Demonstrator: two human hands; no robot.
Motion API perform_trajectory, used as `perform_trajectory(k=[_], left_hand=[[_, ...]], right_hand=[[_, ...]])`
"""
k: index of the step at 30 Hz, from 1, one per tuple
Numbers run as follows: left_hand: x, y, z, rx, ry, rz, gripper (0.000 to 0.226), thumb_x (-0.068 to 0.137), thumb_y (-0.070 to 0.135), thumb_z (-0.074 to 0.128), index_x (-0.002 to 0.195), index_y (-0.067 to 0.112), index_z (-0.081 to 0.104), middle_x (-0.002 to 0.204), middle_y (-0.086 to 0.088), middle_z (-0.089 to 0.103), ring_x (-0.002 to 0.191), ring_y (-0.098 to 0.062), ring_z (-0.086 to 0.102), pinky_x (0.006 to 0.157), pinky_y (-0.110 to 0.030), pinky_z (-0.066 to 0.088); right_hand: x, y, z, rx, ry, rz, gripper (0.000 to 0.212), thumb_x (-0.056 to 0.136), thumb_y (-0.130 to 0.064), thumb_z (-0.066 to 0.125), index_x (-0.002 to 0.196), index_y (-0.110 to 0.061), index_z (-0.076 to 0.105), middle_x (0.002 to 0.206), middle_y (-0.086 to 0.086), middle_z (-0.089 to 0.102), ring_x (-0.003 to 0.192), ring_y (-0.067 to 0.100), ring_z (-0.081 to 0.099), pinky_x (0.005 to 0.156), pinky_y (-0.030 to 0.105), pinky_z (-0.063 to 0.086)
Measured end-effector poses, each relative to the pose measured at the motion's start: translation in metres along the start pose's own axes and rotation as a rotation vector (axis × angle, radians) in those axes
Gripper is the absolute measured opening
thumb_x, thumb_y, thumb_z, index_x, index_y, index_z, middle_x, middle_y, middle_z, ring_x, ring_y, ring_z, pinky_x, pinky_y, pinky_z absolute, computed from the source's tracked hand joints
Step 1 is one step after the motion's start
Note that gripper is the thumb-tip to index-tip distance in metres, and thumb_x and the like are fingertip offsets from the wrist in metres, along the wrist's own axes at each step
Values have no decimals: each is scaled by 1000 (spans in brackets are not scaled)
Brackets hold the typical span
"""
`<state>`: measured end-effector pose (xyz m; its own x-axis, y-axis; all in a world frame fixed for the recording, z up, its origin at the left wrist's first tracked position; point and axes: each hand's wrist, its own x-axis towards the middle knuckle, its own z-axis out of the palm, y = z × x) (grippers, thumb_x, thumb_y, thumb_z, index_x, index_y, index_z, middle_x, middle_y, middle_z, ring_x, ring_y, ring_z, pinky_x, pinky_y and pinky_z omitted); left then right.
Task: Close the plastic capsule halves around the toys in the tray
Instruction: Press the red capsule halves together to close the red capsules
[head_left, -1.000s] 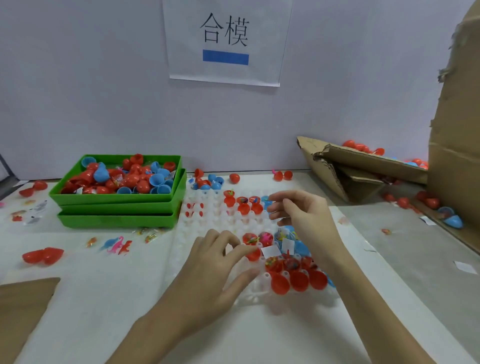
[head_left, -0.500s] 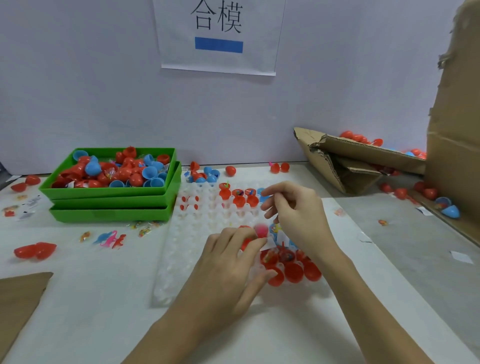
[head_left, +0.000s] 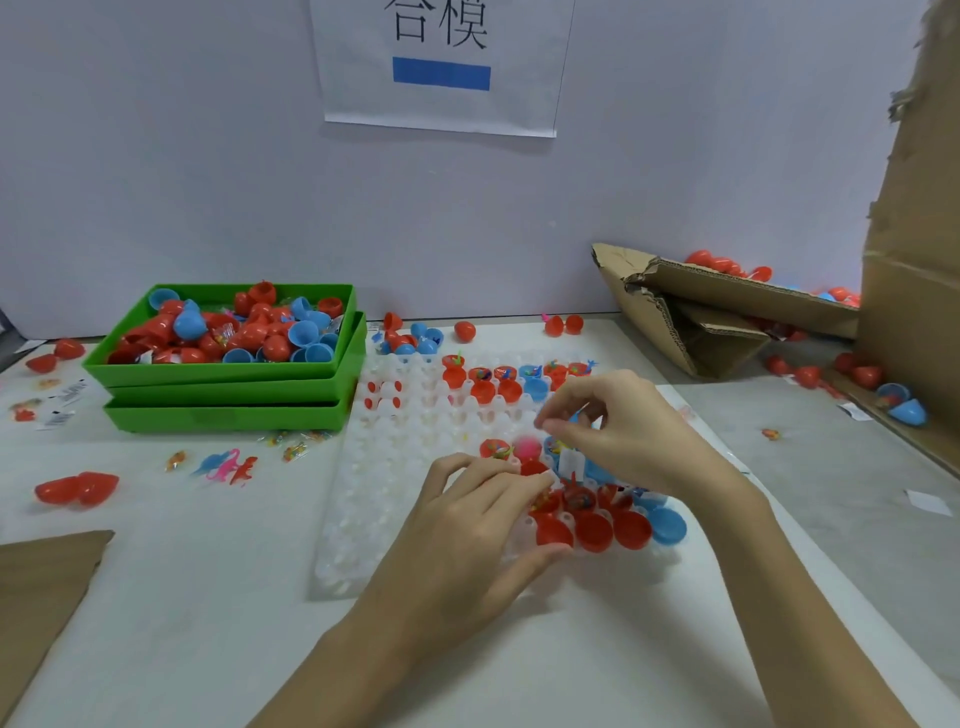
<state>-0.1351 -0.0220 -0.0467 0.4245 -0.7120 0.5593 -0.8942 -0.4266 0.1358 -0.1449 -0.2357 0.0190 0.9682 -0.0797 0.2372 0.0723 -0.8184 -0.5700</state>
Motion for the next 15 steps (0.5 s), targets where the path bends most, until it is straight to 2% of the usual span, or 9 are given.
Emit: perform_trajectory(k=[2,5,8,12,15], left_hand=[[0,1,2,-17,34,9,51,99,52,58,131,13,69,117,7,73,116,-14,65,105,-35,39],[0,4,2,-107,55,-17,50,97,47,62,132,13,68,117,8,71,113,-12,58,103,-31,39],[0,7,2,-186,16,-53,48,97,47,63,136,18,63,121,13,67,114,-11,56,103,-30,36],[0,9,3,-178,-26,-65,55,94,59,61,134,21,63,121,15,65,113,-11,56,102,-29,32],[1,10,2,-229,6,-102,41,96,50,65,127,24,65,118,19,65,110,-9,55,101,-29,31]], right_hand=[[-4,0,-7,-27,-132,-38,22,90,-24,77,81,-43,74,84,-25,71,77,-1,59,59,13,45],[-9,-2,-13,-95,-259,-45,26,87,-31,79,75,-52,71,83,-26,70,82,-3,57,63,13,45],[-10,-3,-13,-114,-272,-44,15,86,-34,80,82,-48,76,87,-24,68,93,-14,53,64,11,44],[-11,-4,-11,-141,-302,-42,8,86,-38,80,88,-45,77,92,-21,68,91,-1,57,68,20,49],[-11,-3,-11,-117,-255,-83,20,92,-29,74,84,-48,75,86,-27,67,85,5,57,64,24,49]])
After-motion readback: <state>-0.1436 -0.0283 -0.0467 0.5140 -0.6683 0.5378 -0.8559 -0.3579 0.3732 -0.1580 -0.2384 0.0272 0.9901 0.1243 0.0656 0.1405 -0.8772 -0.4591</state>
